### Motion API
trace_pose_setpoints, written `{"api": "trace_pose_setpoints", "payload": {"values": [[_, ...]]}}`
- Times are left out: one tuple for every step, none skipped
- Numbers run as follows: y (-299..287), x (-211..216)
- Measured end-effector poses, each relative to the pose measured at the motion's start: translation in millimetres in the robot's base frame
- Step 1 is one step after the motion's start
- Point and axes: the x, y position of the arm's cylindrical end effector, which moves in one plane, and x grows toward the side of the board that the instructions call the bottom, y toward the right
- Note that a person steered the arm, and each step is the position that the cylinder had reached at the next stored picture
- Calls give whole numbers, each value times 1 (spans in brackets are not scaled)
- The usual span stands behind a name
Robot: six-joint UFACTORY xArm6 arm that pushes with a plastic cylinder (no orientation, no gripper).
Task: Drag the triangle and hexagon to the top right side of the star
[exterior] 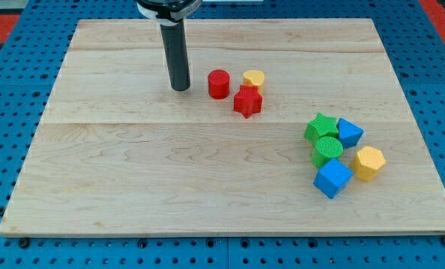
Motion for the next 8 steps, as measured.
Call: {"api": "trace_pose_setpoints", "payload": {"values": [[43, 2], [63, 28], [40, 92], [111, 176], [191, 235], [250, 239], [276, 196], [256, 159]]}}
